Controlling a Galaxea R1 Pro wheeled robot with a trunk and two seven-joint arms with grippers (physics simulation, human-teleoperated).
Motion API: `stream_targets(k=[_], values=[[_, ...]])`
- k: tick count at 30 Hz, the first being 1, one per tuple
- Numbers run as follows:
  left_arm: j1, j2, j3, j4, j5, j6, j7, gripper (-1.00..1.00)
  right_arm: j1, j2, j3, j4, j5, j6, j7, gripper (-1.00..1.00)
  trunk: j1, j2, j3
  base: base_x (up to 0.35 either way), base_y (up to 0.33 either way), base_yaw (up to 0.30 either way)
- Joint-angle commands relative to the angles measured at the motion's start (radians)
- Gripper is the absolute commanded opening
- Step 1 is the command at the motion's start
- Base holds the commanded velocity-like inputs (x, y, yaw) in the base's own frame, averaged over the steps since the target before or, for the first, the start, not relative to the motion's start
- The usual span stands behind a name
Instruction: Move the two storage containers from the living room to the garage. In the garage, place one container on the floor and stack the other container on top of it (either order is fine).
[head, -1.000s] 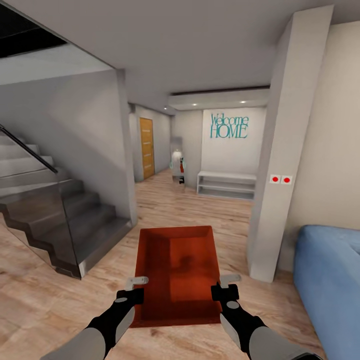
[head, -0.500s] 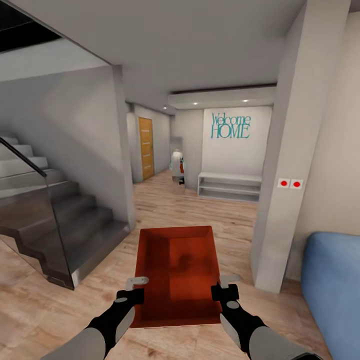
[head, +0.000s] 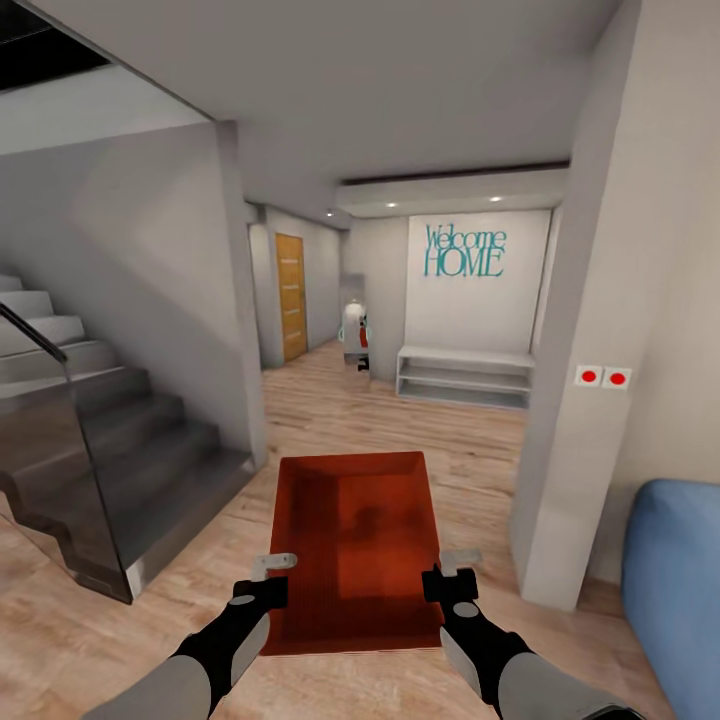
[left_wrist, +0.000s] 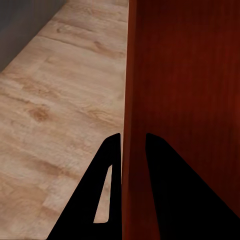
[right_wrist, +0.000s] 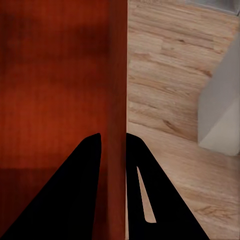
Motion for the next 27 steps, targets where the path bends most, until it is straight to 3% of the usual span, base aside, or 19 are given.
stream_targets(k=[1, 27], values=[[0.0, 0.02, 0.021, -0.005, -0.007, 0.006, 0.049, -1.0, -0.002, -0.001, -0.044, 0.001, -0.087, -0.007, -0.02, -1.0, 0.001, -0.001, -0.001, 0.321, 0.0, 0.0], [0.0, 0.021, 0.021, -0.003, -0.007, 0.006, 0.049, -1.0, -0.002, -0.001, -0.044, 0.001, -0.087, -0.008, -0.02, -1.0, 0.001, -0.001, -0.001, 0.321, 0.0, 0.0]])
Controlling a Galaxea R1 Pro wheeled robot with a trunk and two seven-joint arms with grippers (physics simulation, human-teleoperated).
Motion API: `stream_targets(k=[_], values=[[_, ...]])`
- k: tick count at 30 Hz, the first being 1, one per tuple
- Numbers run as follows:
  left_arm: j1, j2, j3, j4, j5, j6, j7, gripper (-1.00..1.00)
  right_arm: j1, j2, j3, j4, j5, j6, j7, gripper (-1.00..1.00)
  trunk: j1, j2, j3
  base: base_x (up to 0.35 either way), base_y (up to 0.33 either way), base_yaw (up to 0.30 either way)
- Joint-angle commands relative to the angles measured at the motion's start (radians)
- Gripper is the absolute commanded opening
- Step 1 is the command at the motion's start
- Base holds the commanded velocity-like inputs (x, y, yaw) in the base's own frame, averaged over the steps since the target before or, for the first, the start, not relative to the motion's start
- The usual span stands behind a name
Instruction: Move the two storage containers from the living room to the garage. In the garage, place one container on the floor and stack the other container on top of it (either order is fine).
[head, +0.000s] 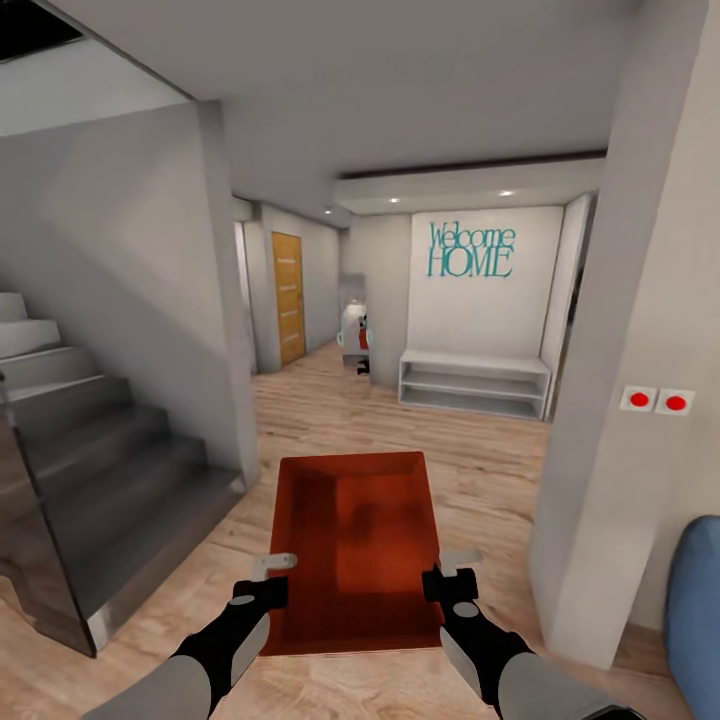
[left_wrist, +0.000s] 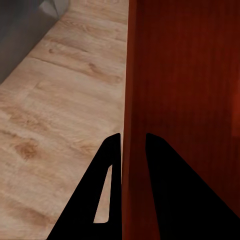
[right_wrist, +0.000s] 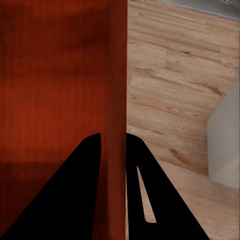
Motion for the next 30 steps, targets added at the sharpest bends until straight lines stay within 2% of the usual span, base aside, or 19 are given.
stream_targets(k=[1, 30], values=[[0.0, 0.021, 0.019, -0.004, -0.006, 0.006, 0.049, -1.0, -0.002, -0.001, -0.044, 0.0, -0.086, -0.007, -0.02, -1.0, 0.001, -0.001, -0.001, 0.321, 0.0, 0.0], [0.0, 0.021, 0.019, -0.004, -0.006, 0.006, 0.049, -1.0, -0.002, -0.001, -0.044, 0.0, -0.086, -0.007, -0.02, -1.0, 0.001, -0.001, -0.001, 0.321, 0.0, 0.0]])
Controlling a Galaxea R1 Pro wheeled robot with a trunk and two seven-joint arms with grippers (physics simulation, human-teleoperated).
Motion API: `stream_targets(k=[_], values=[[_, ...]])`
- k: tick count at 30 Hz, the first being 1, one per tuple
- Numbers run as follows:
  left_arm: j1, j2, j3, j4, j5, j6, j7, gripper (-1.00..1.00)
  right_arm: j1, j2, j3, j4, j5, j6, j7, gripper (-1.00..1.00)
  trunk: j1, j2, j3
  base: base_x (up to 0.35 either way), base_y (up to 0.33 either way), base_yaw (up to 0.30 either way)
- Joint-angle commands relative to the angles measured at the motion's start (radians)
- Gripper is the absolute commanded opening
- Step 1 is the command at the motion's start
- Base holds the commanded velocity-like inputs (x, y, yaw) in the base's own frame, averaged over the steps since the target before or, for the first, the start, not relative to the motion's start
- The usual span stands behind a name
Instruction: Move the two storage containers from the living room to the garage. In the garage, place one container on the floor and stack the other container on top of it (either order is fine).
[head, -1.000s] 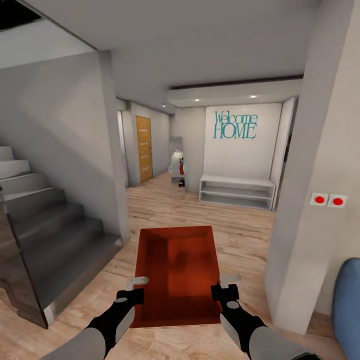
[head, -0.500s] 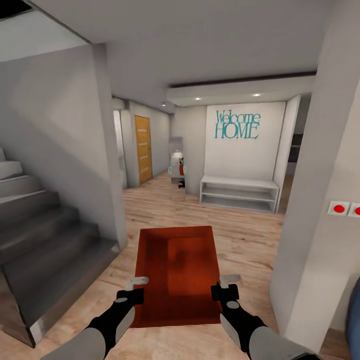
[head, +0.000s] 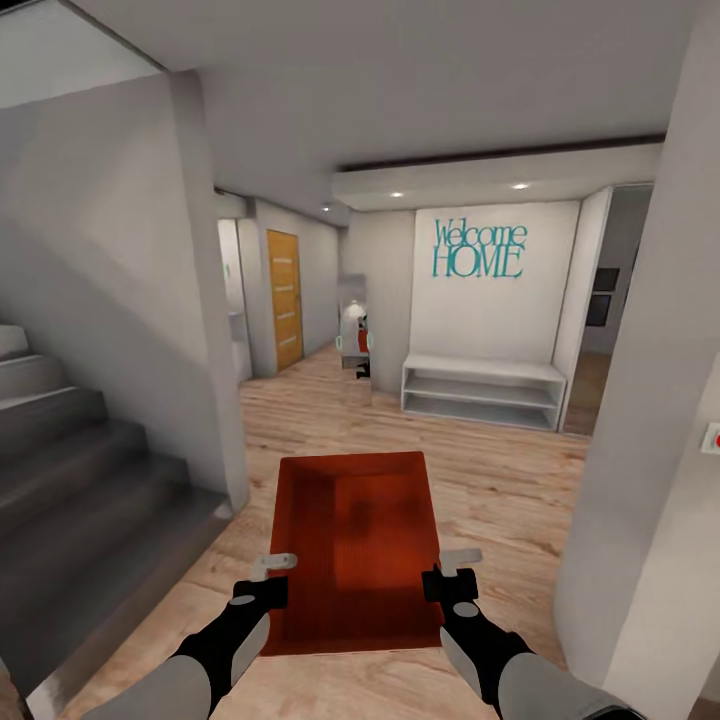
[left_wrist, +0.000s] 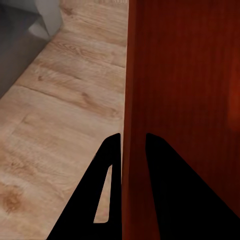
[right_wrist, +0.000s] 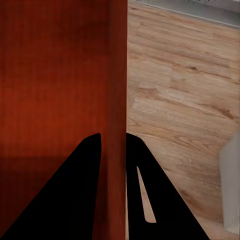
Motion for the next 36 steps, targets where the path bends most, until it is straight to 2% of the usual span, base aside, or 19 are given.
stream_targets(k=[1, 36], values=[[0.0, 0.021, 0.019, -0.004, -0.005, 0.006, 0.049, -1.0, -0.002, -0.001, -0.044, 0.0, -0.087, -0.007, -0.021, -1.0, 0.001, -0.001, -0.001, 0.321, 0.0, 0.0], [0.0, 0.021, 0.019, -0.003, -0.005, 0.006, 0.049, -1.0, -0.001, -0.001, -0.044, 0.0, -0.087, -0.008, -0.02, -1.0, 0.001, -0.001, -0.001, 0.321, 0.0, 0.0]])
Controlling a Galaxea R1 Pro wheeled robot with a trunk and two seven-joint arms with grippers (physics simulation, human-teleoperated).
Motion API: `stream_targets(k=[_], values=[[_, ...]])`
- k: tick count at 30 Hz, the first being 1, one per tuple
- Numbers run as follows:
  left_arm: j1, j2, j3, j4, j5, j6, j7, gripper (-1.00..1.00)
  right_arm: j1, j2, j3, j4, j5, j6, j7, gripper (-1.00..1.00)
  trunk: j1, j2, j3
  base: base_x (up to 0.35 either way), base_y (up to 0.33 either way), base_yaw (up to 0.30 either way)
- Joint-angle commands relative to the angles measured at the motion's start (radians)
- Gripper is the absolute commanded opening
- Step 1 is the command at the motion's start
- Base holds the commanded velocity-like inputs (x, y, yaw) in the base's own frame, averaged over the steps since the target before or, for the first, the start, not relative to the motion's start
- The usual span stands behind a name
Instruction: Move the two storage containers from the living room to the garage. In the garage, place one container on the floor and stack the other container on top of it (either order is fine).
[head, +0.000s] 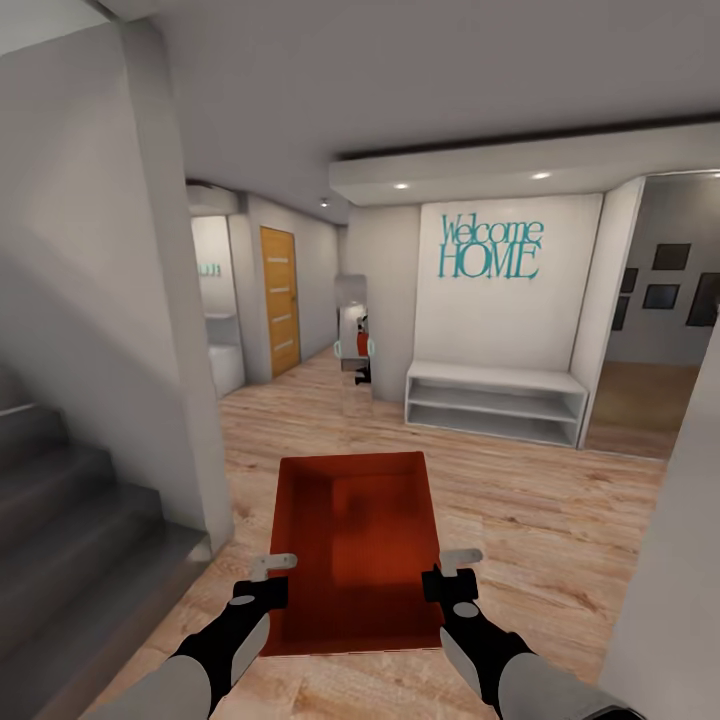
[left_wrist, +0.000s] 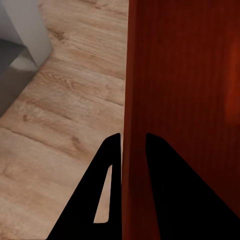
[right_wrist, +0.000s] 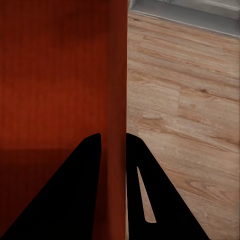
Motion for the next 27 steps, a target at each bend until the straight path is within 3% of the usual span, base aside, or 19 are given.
stream_targets(k=[1, 27], values=[[0.0, 0.021, 0.019, -0.004, -0.004, 0.006, 0.049, -1.0, -0.002, -0.001, -0.044, 0.0, -0.086, -0.007, -0.02, -1.0, 0.001, -0.001, -0.001, 0.321, 0.0, 0.0], [0.0, 0.021, 0.019, -0.004, -0.004, 0.006, 0.049, -1.0, -0.002, -0.001, -0.044, 0.0, -0.086, -0.008, -0.021, -1.0, 0.001, -0.001, -0.001, 0.321, 0.0, 0.0]])
